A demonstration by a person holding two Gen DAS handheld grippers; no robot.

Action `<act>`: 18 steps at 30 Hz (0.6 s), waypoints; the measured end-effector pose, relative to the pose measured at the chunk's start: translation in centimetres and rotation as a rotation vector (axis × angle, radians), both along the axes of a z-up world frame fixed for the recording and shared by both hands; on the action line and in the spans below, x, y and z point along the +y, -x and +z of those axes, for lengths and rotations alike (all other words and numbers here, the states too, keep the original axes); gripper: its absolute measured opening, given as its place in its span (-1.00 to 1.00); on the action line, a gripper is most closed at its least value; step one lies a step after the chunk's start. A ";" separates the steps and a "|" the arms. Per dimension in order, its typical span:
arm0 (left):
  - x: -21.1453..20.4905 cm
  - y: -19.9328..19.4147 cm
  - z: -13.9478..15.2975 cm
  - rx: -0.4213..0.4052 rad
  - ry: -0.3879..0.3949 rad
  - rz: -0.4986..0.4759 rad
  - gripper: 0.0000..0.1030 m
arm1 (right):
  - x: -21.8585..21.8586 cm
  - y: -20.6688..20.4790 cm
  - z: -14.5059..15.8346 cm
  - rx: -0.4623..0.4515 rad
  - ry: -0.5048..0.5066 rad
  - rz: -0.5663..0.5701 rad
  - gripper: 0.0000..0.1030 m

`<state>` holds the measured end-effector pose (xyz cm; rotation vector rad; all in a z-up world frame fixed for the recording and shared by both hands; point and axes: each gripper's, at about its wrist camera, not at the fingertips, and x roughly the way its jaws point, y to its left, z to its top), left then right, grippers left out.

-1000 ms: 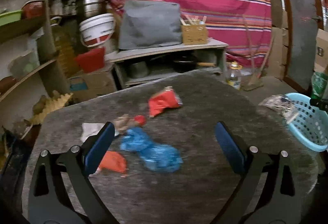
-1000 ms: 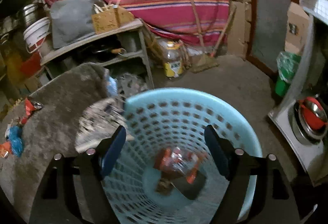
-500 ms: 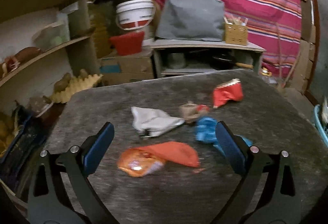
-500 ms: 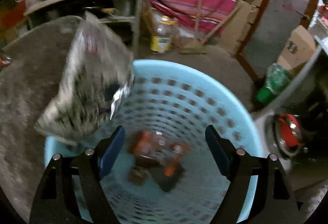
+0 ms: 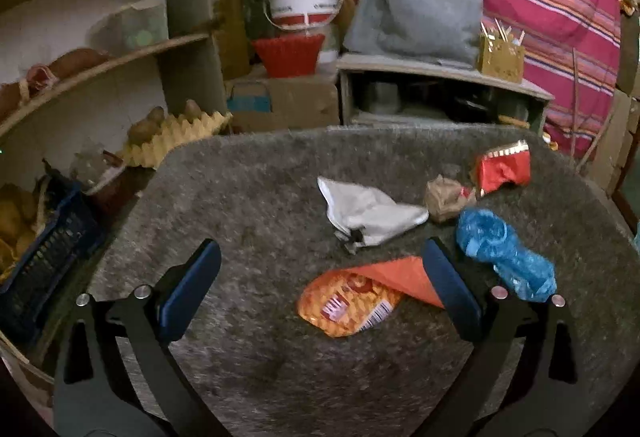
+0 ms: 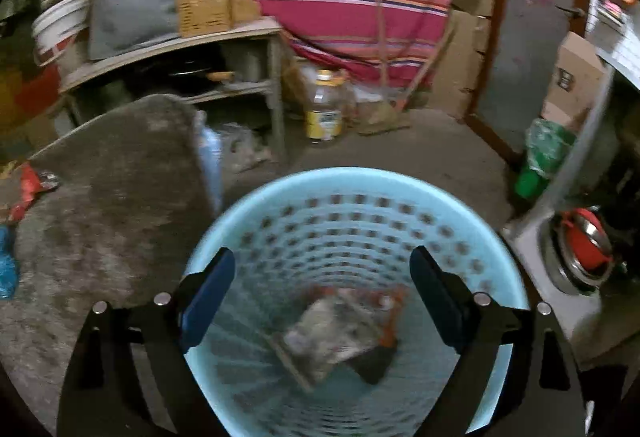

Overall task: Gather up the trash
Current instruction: 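Return the right tool to the table and grasp the blue plastic bag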

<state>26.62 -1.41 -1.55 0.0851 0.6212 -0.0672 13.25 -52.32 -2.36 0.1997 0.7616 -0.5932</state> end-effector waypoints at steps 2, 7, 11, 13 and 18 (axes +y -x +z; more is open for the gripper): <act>-0.3 -0.6 -1.1 0.032 -0.012 -0.006 0.89 | 1.7 -1.2 -0.1 -0.002 0.009 0.039 0.70; -0.9 -3.0 -4.3 0.146 -0.022 -0.031 0.82 | 6.9 -3.8 0.2 -0.022 0.012 0.145 0.70; -1.1 -4.2 -5.6 0.247 0.033 -0.116 -0.43 | 12.0 -6.5 0.3 -0.027 0.000 0.258 0.70; -0.9 -4.0 -5.5 0.243 0.040 -0.121 -0.95 | 14.8 -7.8 0.1 -0.023 0.005 0.305 0.70; 0.4 -1.4 -2.9 0.132 -0.010 -0.118 -1.00 | 21.3 -10.1 0.3 -0.055 -0.043 0.423 0.70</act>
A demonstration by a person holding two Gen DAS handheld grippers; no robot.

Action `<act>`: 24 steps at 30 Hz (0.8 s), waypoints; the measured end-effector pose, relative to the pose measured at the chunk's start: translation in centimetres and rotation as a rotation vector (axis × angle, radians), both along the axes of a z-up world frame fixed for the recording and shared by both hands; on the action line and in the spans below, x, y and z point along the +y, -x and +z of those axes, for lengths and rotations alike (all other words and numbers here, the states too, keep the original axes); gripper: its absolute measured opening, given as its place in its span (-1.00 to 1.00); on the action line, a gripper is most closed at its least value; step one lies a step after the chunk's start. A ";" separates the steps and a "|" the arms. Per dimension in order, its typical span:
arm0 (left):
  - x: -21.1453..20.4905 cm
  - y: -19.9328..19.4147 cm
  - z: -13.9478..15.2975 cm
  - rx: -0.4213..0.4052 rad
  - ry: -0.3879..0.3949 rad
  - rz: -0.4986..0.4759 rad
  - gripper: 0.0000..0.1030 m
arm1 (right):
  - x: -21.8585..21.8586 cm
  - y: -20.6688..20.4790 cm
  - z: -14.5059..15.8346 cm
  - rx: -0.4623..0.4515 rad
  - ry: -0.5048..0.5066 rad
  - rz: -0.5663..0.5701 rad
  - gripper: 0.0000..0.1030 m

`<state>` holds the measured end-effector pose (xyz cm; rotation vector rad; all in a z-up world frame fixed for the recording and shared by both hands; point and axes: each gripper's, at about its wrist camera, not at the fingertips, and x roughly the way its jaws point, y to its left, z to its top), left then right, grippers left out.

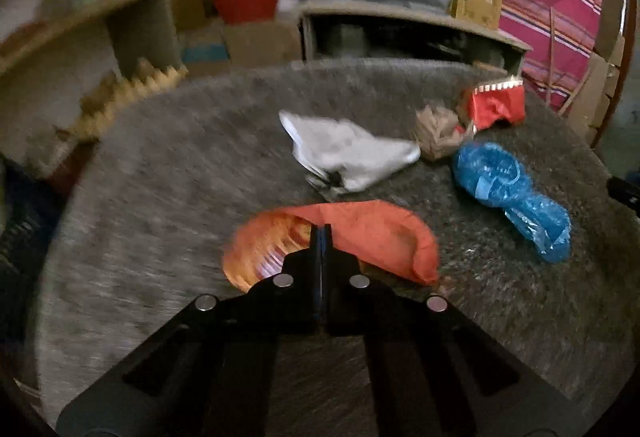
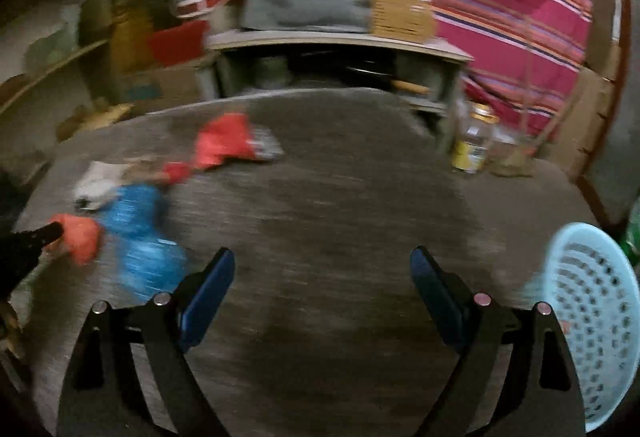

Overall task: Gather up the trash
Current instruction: 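Return the right tool to the table and grasp the blue plastic bag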

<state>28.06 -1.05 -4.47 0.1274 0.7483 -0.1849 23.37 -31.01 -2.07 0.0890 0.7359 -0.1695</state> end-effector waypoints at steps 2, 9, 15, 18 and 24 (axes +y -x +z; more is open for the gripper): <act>0.9 1.1 1.1 -0.057 -0.020 0.015 -1.00 | 2.8 -0.8 0.0 -0.005 0.004 0.057 0.70; 6.0 1.6 2.5 -0.124 -0.036 0.114 -1.00 | 9.2 -3.3 -1.9 0.047 0.060 0.179 0.69; 7.2 1.5 2.8 -0.130 -0.017 0.135 -1.00 | 10.3 -3.8 -3.6 0.104 0.035 0.233 -0.64; 6.2 1.6 2.7 -0.131 -0.008 0.116 -1.00 | 8.9 -3.2 -2.3 0.057 0.009 0.234 -0.71; 3.3 0.2 1.8 -0.092 0.015 0.088 -0.51 | 4.4 -0.9 -0.2 0.007 0.012 0.169 -0.72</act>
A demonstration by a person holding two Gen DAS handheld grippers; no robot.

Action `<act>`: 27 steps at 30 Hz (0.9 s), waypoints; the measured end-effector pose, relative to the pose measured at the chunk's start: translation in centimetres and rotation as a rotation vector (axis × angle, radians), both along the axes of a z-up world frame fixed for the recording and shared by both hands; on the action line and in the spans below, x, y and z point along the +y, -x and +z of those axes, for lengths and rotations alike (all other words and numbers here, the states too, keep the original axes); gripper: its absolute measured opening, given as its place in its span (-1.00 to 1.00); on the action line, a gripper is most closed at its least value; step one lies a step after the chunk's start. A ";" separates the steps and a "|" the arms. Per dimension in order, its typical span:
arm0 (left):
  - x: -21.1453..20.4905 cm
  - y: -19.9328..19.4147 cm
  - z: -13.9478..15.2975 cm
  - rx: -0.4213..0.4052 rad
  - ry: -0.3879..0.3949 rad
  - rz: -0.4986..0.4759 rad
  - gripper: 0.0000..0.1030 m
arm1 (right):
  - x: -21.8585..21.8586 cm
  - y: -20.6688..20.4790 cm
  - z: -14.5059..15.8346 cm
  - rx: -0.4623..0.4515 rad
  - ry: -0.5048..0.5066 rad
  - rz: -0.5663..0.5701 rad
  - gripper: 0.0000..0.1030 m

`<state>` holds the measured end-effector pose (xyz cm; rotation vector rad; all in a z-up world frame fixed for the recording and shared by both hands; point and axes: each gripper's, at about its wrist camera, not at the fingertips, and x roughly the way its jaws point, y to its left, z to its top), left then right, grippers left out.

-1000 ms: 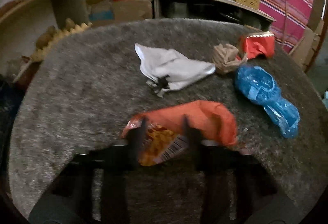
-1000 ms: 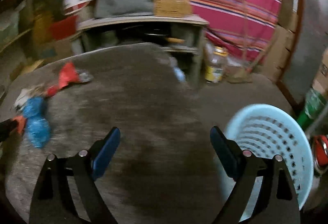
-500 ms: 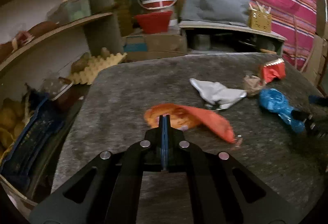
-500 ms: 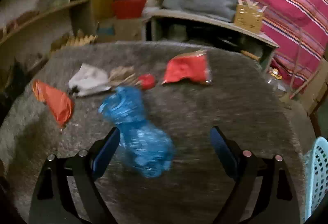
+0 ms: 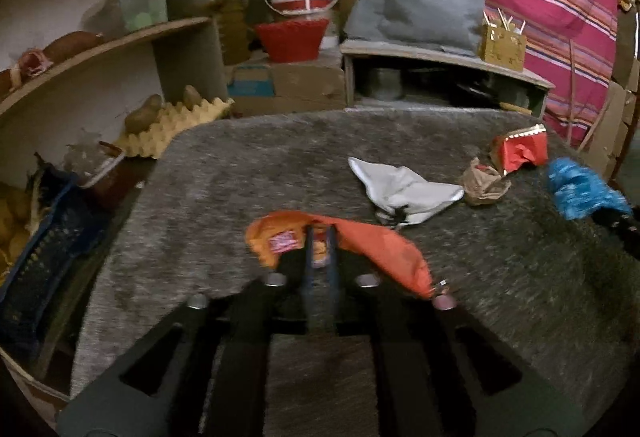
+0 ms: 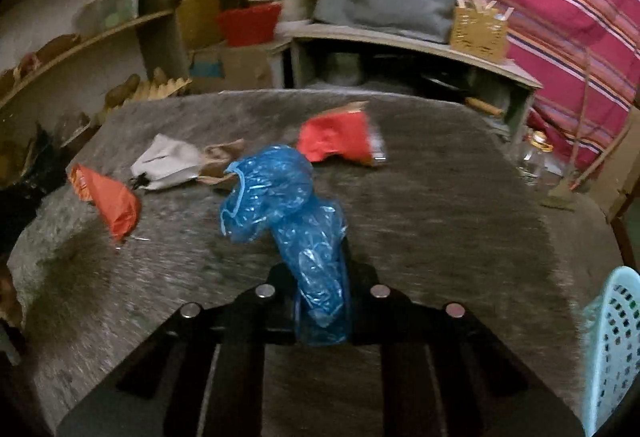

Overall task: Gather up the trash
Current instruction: 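Return the right tool to the table and grasp the blue plastic bag, then grasp the orange chip bag with the left tool while the right tool holds the blue bag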

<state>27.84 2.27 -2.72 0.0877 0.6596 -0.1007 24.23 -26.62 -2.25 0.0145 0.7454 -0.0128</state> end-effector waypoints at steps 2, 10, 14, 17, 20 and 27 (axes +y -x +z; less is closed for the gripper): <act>-0.9 -0.6 -0.3 0.009 0.005 0.008 0.18 | -1.4 0.5 0.4 -0.008 -0.001 -0.025 -0.72; -3.0 -4.4 -3.4 0.114 -0.082 0.081 0.36 | -6.8 1.8 1.1 -0.007 0.004 -0.101 -0.72; -3.5 -4.8 -4.2 0.157 -0.094 0.046 -0.85 | -8.4 2.7 1.1 -0.007 0.018 -0.116 -0.72; -3.1 -4.6 -4.2 0.173 -0.073 0.039 -1.00 | -9.7 3.5 1.4 -0.013 0.019 -0.130 -0.72; -2.8 -3.5 -2.8 0.134 -0.061 0.031 -1.00 | -11.2 4.9 1.8 -0.025 0.014 -0.151 -0.72; -3.3 0.2 1.4 0.027 -0.039 0.019 -1.00 | -15.6 8.9 2.8 -0.057 0.001 -0.223 -0.72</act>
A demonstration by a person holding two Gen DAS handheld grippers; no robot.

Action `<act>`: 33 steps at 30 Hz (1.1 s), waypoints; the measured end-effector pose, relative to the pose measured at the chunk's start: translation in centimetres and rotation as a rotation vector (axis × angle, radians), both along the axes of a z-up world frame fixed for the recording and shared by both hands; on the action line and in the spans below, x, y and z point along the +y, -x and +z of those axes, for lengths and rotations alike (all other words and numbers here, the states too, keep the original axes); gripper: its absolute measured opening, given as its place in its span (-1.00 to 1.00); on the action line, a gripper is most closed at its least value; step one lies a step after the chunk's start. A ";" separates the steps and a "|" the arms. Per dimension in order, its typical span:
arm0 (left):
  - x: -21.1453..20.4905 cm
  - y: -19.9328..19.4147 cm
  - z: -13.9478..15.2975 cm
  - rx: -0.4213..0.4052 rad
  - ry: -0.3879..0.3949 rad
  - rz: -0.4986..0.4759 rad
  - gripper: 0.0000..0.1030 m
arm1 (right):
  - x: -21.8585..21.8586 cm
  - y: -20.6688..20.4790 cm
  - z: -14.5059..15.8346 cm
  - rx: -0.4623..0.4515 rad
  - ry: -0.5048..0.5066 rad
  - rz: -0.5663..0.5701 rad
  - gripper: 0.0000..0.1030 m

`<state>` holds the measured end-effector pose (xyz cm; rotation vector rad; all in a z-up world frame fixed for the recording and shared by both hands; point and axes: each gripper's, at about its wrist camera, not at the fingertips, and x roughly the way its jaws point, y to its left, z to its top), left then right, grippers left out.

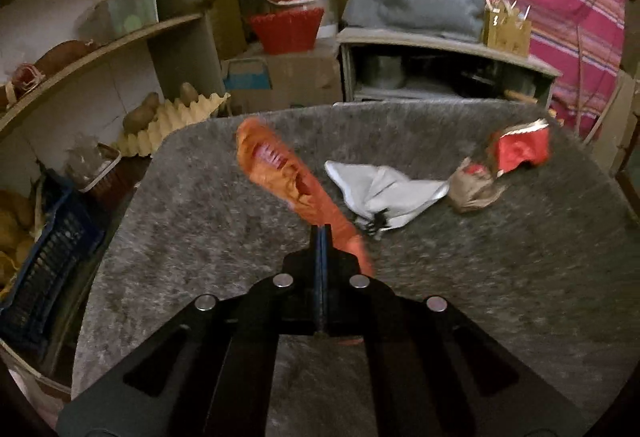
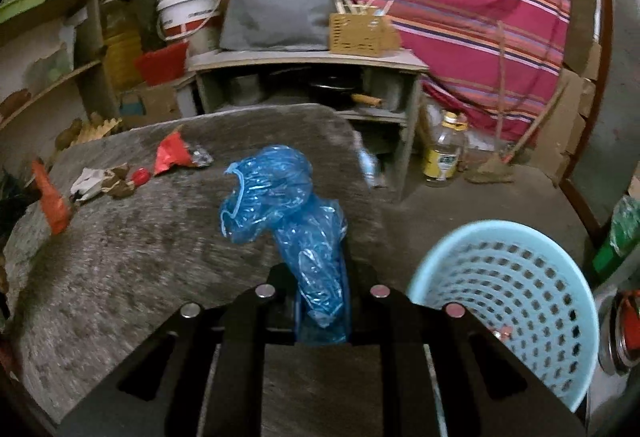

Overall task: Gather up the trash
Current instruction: 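Grasp the orange chip bag with the left tool while the right tool holds the blue bag, then carry both bags over the blue basket and open both tools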

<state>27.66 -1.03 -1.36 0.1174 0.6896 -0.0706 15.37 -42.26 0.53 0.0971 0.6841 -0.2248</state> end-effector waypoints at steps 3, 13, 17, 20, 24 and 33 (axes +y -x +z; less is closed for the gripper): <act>-2.1 2.1 2.1 -0.062 -0.023 -0.048 -1.00 | -1.9 1.4 0.3 -0.010 -0.008 -0.032 -0.72; -14.8 7.9 6.0 -0.170 -0.003 -0.298 -1.00 | -8.4 6.7 1.2 -0.054 -0.026 -0.150 -0.72; -20.7 10.0 6.7 -0.184 0.046 -0.396 -1.00 | -11.3 8.5 0.5 -0.038 -0.031 -0.209 -0.72; -25.7 11.8 6.8 -0.184 0.091 -0.476 -1.00 | -13.5 9.8 -0.1 -0.019 -0.025 -0.251 -0.72; -32.6 13.6 6.1 -0.160 0.147 -0.582 -1.00 | -15.9 11.1 -1.0 -0.008 -0.052 -0.289 -0.72; -43.2 15.1 2.7 -0.062 0.149 -0.731 -1.00 | -19.0 11.5 -2.8 0.031 -0.080 -0.335 -0.72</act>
